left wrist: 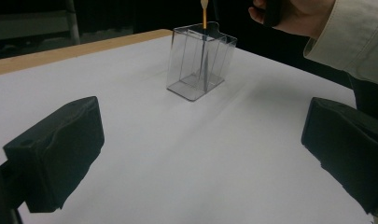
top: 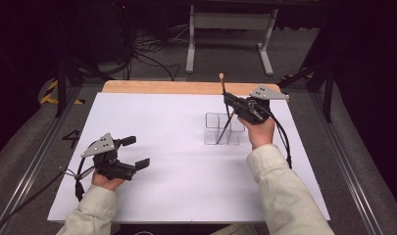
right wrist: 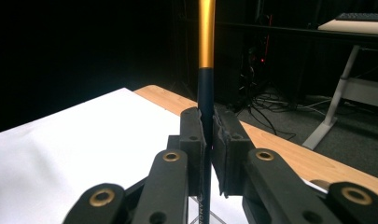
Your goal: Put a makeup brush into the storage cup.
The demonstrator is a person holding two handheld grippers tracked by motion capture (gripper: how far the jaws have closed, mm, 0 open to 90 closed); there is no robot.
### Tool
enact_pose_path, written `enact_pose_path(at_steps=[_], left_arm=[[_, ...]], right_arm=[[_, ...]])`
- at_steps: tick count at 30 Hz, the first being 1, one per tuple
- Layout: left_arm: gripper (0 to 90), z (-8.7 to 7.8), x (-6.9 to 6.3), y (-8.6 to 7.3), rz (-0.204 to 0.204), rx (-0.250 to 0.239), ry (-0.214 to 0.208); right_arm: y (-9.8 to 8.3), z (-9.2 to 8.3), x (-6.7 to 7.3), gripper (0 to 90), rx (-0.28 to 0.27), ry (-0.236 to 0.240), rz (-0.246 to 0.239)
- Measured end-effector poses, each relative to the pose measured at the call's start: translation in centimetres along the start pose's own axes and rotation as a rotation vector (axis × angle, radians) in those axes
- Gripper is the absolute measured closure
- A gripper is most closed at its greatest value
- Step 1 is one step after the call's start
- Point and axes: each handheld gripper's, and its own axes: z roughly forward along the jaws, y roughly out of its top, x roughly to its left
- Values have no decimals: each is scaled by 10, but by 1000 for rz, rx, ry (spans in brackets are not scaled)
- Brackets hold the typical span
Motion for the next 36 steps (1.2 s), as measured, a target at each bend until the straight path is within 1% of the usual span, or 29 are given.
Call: enact_pose_path(at_steps=[6, 9, 12, 15, 17, 27, 36], left_arm=[[0, 0, 0, 0, -4, -2, -1], [0, -1, 0, 0, -5, -6, -1], [0, -1, 0, 0, -6, -7, -2], [0, 0, 0, 0, -6, -7, -3], [0, 0, 0, 0, -2, -5, -1], [0, -1, 0, 0, -7, -9, -4], [0, -1, 0, 0, -9, -11, -4]], right_arm=[[-6, 4, 1, 833, 14, -1, 5], [-11, 6, 1, 832, 7, -8, 4], [-18, 7, -1, 832, 17, -11, 22], [-20, 7, -2, 832, 20, -6, 31], [-22, 8, -1, 832, 23, -9, 28], [-31, 8, -2, 831, 27, -10, 39], [-37, 9, -2, 831, 50, 0, 46]])
